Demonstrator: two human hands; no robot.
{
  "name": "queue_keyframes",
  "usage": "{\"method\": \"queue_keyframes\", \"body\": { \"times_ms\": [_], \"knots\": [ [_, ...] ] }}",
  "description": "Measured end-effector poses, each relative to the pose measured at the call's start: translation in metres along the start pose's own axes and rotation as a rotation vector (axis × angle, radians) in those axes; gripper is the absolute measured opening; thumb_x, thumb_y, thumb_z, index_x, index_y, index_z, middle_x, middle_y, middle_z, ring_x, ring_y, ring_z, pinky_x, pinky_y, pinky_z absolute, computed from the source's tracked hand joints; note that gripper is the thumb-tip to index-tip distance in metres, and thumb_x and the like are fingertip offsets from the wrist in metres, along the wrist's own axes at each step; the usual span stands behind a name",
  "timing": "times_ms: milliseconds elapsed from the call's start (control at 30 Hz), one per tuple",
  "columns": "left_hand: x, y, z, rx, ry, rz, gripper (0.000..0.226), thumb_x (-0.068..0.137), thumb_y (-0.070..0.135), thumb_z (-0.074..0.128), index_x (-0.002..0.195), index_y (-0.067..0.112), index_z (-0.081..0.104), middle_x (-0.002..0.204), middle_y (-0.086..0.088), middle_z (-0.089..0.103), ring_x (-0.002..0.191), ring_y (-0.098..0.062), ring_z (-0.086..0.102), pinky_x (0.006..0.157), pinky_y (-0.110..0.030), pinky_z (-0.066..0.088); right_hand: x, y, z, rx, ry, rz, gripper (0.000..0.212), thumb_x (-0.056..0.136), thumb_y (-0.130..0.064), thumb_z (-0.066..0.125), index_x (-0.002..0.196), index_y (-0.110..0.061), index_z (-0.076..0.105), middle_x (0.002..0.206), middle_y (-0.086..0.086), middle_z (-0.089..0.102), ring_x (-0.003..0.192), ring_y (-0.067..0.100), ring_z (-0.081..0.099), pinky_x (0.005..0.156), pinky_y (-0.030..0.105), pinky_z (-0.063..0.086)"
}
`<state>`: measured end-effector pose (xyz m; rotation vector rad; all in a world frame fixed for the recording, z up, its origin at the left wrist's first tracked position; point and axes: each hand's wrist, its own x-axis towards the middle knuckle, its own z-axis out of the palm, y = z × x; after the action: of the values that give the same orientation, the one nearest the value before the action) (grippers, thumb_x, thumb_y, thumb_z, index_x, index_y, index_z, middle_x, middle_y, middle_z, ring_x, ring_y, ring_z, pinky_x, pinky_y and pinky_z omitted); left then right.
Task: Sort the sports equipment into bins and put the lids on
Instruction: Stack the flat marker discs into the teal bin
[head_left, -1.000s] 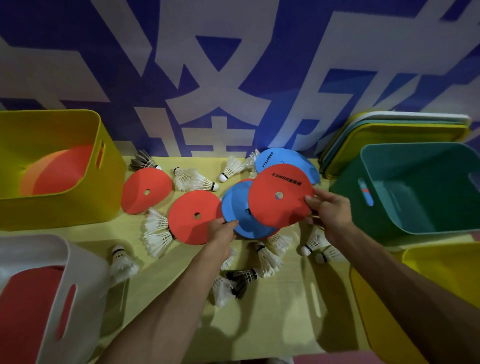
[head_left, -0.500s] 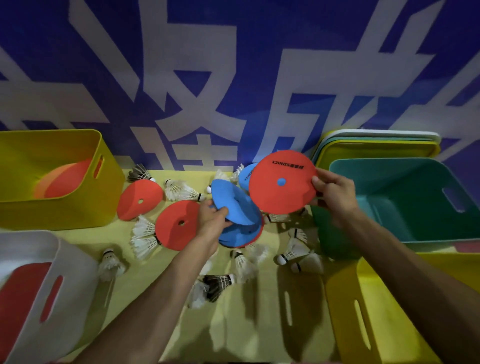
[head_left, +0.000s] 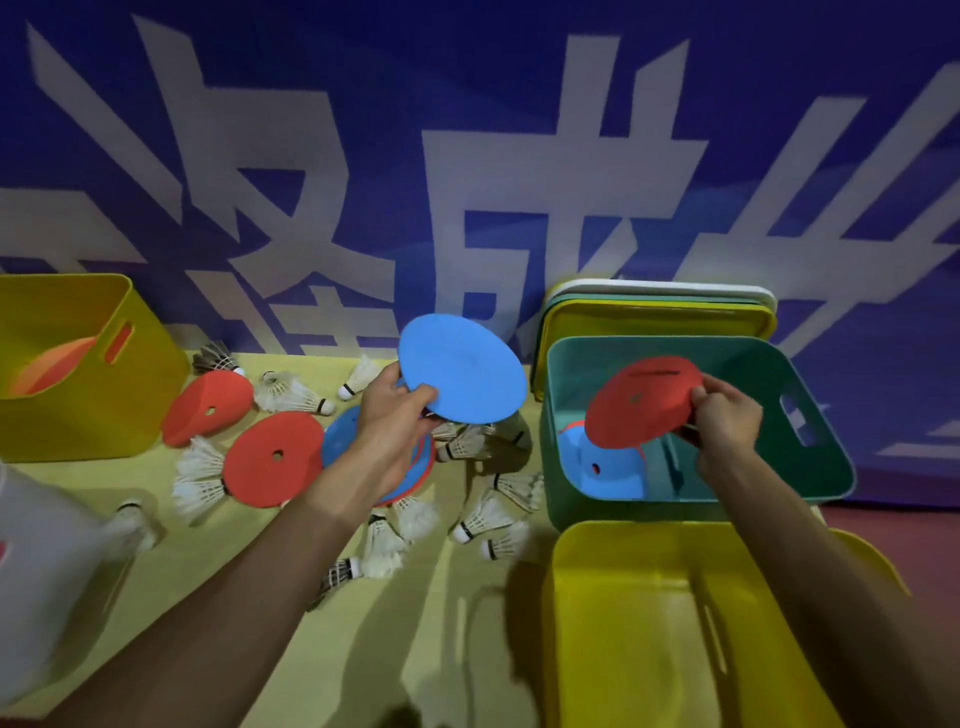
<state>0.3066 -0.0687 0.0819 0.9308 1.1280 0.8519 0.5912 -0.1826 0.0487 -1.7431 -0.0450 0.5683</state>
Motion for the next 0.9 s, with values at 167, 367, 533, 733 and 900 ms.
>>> {"method": "queue_keyframes", "body": {
  "times_ms": [167,367,533,733,900],
  "knots": [
    [-0.014,-0.004,0.022,-0.017,-0.048,0.000,0.046,0.092,-0.008,0.049,0.135,0.005,0.047,0.126,-0.012,0.060,0.110,-0.024,0.061,0.064,-0.024,0.059,0.032,0.031,0.008,-0.343,-0.199,-0.023,0.031,0.092,-0.006,0.052,0.120,-0.007,0.065,0.101,0.019,0.067,0.073,0.027,0.063,0.068,0.042,0.058],
    [-0.024,-0.006,0.026,-0.015,-0.089,0.004,0.044,0.093,-0.007,0.048,0.135,0.007,0.047,0.126,-0.012,0.061,0.113,-0.025,0.061,0.073,-0.029,0.060,0.043,0.049,0.024,-0.592,-0.455,0.027,0.024,0.086,-0.006,0.057,0.108,-0.010,0.067,0.076,0.015,0.066,0.062,0.025,0.062,0.055,0.032,0.054],
    [-0.027,-0.009,0.032,-0.033,-0.080,-0.008,0.044,0.093,-0.007,0.048,0.134,0.008,0.048,0.123,-0.012,0.063,0.111,-0.024,0.062,0.076,-0.030,0.060,0.045,0.046,0.017,-1.078,-0.469,-0.212,0.022,0.081,-0.005,0.054,0.092,-0.003,0.072,0.096,0.021,0.070,0.098,0.039,0.064,0.077,0.036,0.049],
    [-0.031,-0.013,0.052,-0.068,-0.133,-0.006,0.041,0.093,-0.006,0.048,0.129,0.013,0.051,0.111,-0.001,0.067,0.108,-0.021,0.064,0.086,-0.039,0.057,0.004,0.017,0.020,-0.353,-0.791,0.056,0.027,0.099,-0.024,0.049,0.113,-0.004,0.059,0.091,0.012,0.064,0.072,0.025,0.064,0.066,0.036,0.055],
    [-0.034,-0.016,0.074,-0.049,-0.166,-0.003,0.037,0.092,-0.008,0.048,0.123,0.014,0.052,0.108,-0.001,0.066,0.102,-0.019,0.065,0.086,-0.040,0.055,-0.028,-0.017,0.019,-0.063,-0.866,0.049,0.022,0.092,-0.019,0.060,0.111,-0.007,0.060,0.092,0.011,0.066,0.067,0.019,0.066,0.057,0.034,0.060]
  ]
}}
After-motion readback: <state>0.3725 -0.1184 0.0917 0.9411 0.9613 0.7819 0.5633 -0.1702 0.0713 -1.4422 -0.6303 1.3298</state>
